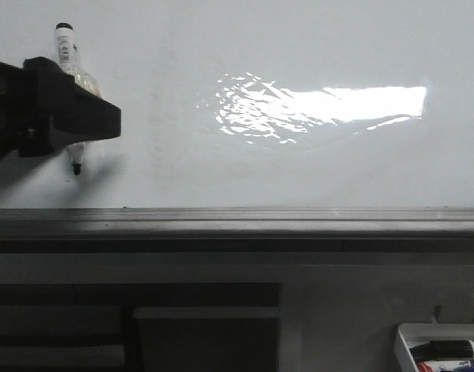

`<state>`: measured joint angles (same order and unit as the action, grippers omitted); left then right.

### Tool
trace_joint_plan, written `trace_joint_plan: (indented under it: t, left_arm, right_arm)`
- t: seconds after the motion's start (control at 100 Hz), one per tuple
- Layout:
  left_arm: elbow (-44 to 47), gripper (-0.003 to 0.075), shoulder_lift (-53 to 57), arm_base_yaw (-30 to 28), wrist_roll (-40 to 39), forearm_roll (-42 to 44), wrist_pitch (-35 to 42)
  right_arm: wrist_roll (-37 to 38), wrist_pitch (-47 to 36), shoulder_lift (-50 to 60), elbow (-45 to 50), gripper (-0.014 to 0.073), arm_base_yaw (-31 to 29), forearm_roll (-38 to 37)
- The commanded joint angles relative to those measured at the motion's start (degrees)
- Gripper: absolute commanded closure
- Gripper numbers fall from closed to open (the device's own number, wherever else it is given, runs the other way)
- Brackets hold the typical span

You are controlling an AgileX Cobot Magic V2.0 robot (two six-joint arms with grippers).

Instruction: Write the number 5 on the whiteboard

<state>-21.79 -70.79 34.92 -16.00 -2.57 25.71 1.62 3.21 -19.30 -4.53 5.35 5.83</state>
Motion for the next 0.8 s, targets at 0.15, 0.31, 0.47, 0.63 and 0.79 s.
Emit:
trace_joint_plan:
  t: [0.15, 0.31, 0.47, 0.63, 0.79]
  left_arm:
    - [-1.48, 0.0738, -0.22, -3.21, -0.29, -1.27, 0.56]
    - [-1.48, 0.0741, -0.12, -3.21, -0.29, 3.51, 0.48]
    - [-1.48, 0.0741, 0.33, -2.95, -0.29, 18.31, 0.76]
    - [-1.48, 0.0741, 1.40, -1.78, -0.29, 33.55, 3.66]
    - [-1.48, 0.0741, 2.57, -1.66, -0.29, 46.43, 11.21]
  right_arm:
    - [-0.37, -4.62, -0.88, -2.23, 0.0655, 0.17, 4.74]
    - [-0.37, 1.71, -1.69, -5.59, 0.0655, 2.06, 4.74]
    - [-6.58, 7.61, -4.02, -10.50, 0.0655, 8.94, 4.63]
    - [-12.44, 9.72, -8.77, -15.18, 0.0655, 17.77, 4.63]
    - [-12.56, 9.72, -14.49, -20.63, 0.0655, 27.25, 6.83]
